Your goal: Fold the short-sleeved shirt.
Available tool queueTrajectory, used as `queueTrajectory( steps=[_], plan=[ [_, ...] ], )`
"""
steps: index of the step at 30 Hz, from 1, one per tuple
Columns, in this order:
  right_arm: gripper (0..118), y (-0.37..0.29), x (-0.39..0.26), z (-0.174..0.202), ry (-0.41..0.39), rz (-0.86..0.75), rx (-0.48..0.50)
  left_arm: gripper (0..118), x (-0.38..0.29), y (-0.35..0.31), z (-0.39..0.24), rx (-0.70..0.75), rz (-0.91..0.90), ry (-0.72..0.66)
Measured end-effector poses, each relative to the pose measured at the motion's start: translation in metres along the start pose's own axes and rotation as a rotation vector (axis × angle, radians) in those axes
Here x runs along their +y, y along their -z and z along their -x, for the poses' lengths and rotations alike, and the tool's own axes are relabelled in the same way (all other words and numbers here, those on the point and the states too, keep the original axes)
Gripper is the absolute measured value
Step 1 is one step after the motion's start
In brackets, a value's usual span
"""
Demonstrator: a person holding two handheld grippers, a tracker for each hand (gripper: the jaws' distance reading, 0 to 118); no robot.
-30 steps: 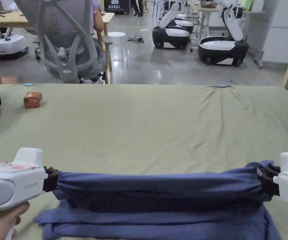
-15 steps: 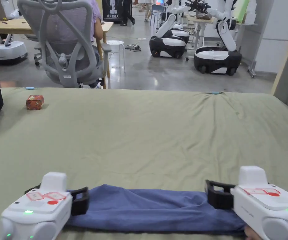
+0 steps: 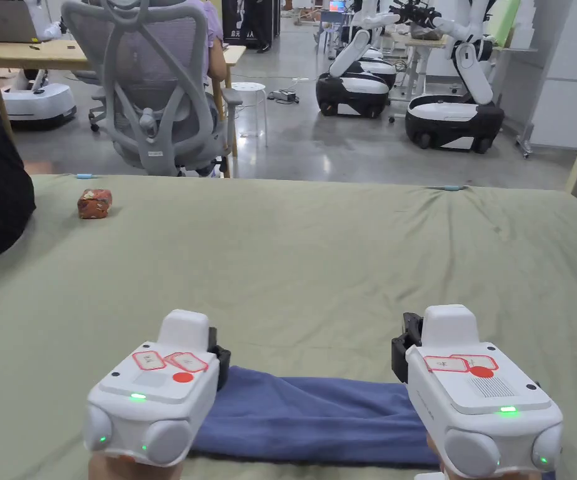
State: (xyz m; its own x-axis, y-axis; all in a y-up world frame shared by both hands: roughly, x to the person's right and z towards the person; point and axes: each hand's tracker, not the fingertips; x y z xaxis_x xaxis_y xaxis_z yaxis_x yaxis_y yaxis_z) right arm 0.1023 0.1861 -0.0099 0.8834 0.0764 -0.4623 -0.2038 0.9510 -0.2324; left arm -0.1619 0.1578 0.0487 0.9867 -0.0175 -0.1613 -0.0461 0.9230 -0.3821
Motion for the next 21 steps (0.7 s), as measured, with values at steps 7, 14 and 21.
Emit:
queueTrajectory(
  steps=[7, 14, 21],
  plan=[
    [0, 0.010, -0.006, 0.014, -0.032, 0.016, 0.004, 118, -0.065, 0.014, 0.136, 0.026, 0.127, -0.545],
    [0, 0.015, -0.008, 0.013, -0.015, 0.031, -0.015, 118, -0.141, 0.054, 0.172, -0.334, 0.196, -1.134],
    [0, 0.014, -0.013, 0.008, 0.001, 0.058, -0.031, 46, -0.148, 0.108, 0.152, -0.489, 0.215, -1.360]
  ],
)
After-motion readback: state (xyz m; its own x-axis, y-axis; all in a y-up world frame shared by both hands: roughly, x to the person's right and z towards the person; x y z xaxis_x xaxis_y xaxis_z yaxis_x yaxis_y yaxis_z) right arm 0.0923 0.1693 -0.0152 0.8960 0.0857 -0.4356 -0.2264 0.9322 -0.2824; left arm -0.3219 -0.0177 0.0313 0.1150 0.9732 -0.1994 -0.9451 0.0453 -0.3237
